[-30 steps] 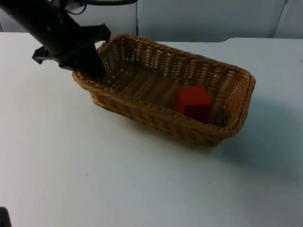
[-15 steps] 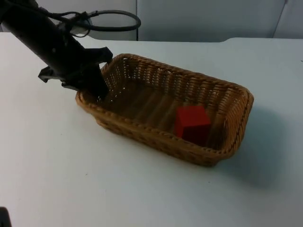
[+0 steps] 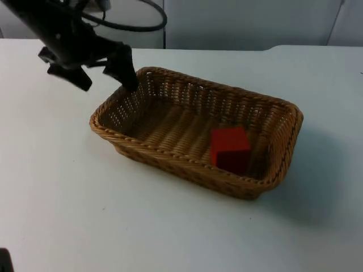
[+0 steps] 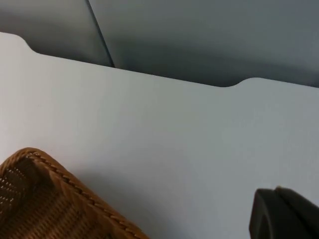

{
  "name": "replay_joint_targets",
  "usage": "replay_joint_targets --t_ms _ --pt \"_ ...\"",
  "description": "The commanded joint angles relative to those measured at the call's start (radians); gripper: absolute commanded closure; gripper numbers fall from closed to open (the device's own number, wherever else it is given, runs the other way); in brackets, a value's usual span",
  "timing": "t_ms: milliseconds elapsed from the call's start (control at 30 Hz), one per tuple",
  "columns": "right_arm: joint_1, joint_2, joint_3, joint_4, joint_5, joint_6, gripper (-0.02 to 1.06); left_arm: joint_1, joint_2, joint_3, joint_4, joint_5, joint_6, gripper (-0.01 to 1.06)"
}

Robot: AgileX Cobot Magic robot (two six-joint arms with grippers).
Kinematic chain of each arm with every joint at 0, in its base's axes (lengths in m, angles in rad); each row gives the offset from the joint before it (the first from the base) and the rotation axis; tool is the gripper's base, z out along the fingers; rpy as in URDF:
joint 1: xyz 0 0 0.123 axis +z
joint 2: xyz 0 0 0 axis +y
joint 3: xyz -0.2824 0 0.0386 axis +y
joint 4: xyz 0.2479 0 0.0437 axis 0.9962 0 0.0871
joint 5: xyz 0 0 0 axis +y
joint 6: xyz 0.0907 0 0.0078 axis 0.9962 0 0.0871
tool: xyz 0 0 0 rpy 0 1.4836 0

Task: Pick up the basket with the left hand and place the cube into the basket with the right hand.

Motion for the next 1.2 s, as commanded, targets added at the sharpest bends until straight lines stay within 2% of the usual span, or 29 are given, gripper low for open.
replay_joint_targets --t_ms 0,100,133,200,267,300,367,433,500,567,667,733,767,800,867,933,967,1000,1033,1167 --pt "-0.001 -0.02 -0.006 0.0 -0.007 -0.007 1.05 -0.006 -0.029 -0.098 0.025 0.094 -0.037 0.0" --pt "-0.001 -0.061 -0.008 0.0 -0.027 -0.013 1.05 -0.006 -0.067 -0.246 0.028 0.235 -0.026 0.0" --pt "-0.001 -0.061 -0.008 0.0 -0.027 -0.013 1.05 -0.006 -0.067 -0.246 0.028 0.235 -0.026 0.0" --pt "-0.001 -0.116 -0.019 -0.019 -0.051 -0.015 1.05 0.001 -0.097 -0.339 0.026 0.317 -0.042 0.0" --pt "-0.001 -0.193 -0.023 -0.051 -0.061 -0.011 1.05 0.018 -0.136 -0.421 0.024 0.32 -0.089 0.0" --pt "-0.001 -0.193 -0.023 -0.051 -0.061 -0.011 1.05 0.018 -0.136 -0.421 0.024 0.32 -0.089 0.0" --pt "-0.001 -0.275 -0.026 -0.112 -0.046 0.0 1.05 0.047 -0.188 -0.454 0.024 0.32 -0.117 0.0" --pt "-0.001 -0.371 -0.026 -0.181 -0.018 0.016 1.05 0.09 -0.269 -0.448 0.029 0.32 -0.149 0.0" --pt "-0.001 -0.412 -0.026 -0.214 -0.002 0.032 1.05 0.112 -0.304 -0.439 0.029 0.32 -0.158 0.0" --pt "-0.001 -0.526 -0.026 -0.276 0.028 0.052 1.05 0.181 -0.417 -0.411 0.031 0.32 -0.161 0.0" --pt "-0.001 -0.619 -0.026 -0.308 0.028 0.052 1.05 0.235 -0.515 -0.357 0.028 0.32 -0.163 0.02" --pt "-0.001 -0.706 -0.012 -0.31 0.028 0.054 1.05 0.289 -0.624 -0.263 0.025 0.32 -0.159 0.12" --pt "-0.001 -0.748 -0.006 -0.31 0.028 0.058 1.05 0.321 -0.685 -0.216 0.02 0.32 -0.153 0.24" --pt "-0.001 -0.748 -0.006 -0.31 0.028 0.058 1.05 0.321 -0.685 -0.216 0.02 0.32 -0.153 0.24" --pt "-0.001 -0.831 0.015 -0.312 0.028 0.081 1.05 0.383 -0.806 -0.096 0.012 0.32 -0.115 0.54" --pt "-0.001 -0.902 0.055 -0.315 0.028 0.085 1.05 0.428 -0.915 0.016 0.012 0.32 -0.113 0.94" --pt "-0.001 -0.942 0.084 -0.315 0.028 0.091 1.05 0.446 -0.973 0.073 0.012 0.315 -0.105 1.05" --pt "-0.001 -0.974 0.114 -0.317 0.028 0.091 1.05 0.454 -1.022 0.125 0.012 0.286 -0.105 1.05" --pt "-0.001 -0.974 0.114 -0.317 0.028 0.091 1.05 0.454 -1.022 0.125 0.012 0.286 -0.105 1.05" --pt "-0.001 -1.146 0.343 -0.367 0.028 0.107 1.05 0.45 -1.24 0.296 -0.017 0.231 -0.087 1.05"
